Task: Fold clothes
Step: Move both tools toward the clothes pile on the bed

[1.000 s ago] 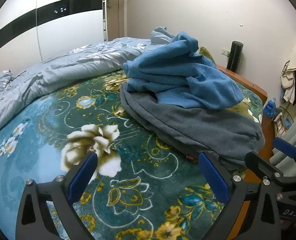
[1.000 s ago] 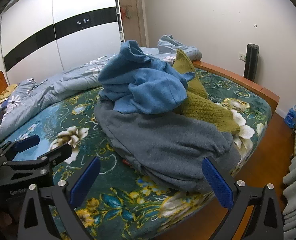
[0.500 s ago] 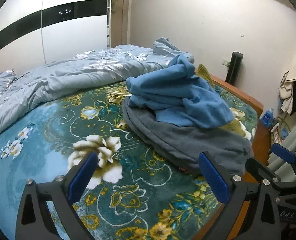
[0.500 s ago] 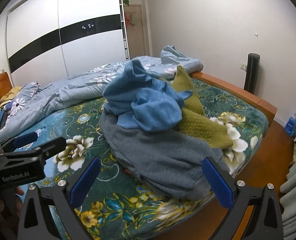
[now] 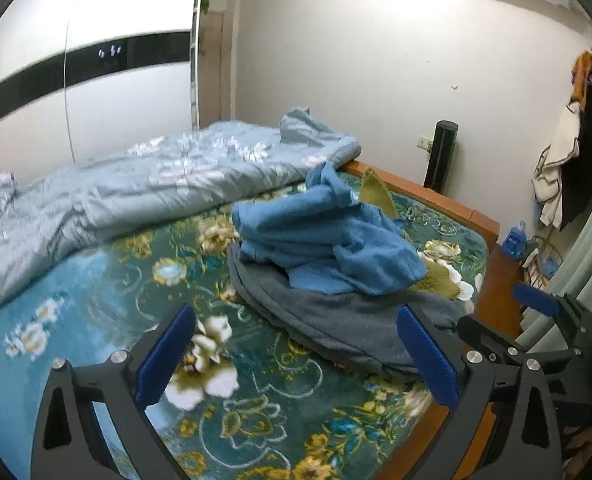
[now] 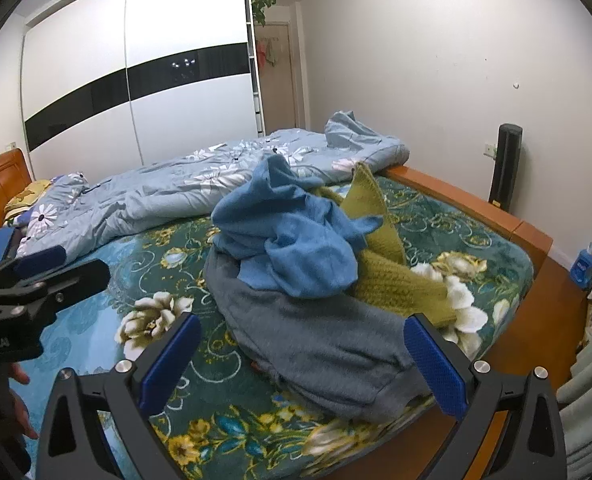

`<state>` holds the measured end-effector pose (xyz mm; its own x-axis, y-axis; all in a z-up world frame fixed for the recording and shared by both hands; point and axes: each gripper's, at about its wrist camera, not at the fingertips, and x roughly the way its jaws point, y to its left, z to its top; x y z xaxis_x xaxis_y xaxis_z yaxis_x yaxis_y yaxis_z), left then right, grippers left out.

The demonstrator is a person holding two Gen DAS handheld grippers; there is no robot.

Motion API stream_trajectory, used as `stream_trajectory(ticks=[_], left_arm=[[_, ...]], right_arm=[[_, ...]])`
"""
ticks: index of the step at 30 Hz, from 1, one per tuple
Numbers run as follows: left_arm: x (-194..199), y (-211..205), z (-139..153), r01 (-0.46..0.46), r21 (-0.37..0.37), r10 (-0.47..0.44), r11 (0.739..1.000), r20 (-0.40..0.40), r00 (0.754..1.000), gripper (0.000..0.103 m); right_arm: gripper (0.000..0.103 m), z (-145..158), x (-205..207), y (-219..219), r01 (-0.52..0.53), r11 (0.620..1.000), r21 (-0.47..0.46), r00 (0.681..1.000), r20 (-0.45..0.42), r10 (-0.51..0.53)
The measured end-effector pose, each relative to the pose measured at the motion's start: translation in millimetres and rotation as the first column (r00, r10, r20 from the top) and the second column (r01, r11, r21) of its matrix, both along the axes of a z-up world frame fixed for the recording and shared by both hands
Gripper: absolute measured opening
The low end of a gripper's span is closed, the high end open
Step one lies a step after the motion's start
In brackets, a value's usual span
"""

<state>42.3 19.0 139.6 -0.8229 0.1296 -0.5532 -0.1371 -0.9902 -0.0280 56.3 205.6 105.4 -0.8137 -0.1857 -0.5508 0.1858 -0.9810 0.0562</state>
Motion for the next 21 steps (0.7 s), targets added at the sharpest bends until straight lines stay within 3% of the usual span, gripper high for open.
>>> stream_trajectory(ticks=[10,14,21], left_arm=[[-6.7,9.7,-1.5,0.063,-0.045,-0.061,0.997,0.031,0.998,0.101],[-8.9,4.5,-6.5,0.026,-0.068,-0.025,0.997,0.018,1.0,0.102],[-17.7,-28.5,-19.9,-0.028,-0.038,0.03,0.999,0.046,0.998,0.101]], right_arm=[[0.103,5.0,-5.9,-2.8,-0.048,0.999,-0.015,0.999,-0.021,0.048],[0.103,0.0,-12.6,-9.5,-0.081,0.997,-0.005,0.997,-0.01,0.081],[0.103,-11.7,-39.0,-24.9,-0.15,0.988,0.032,0.989,0.015,0.15]])
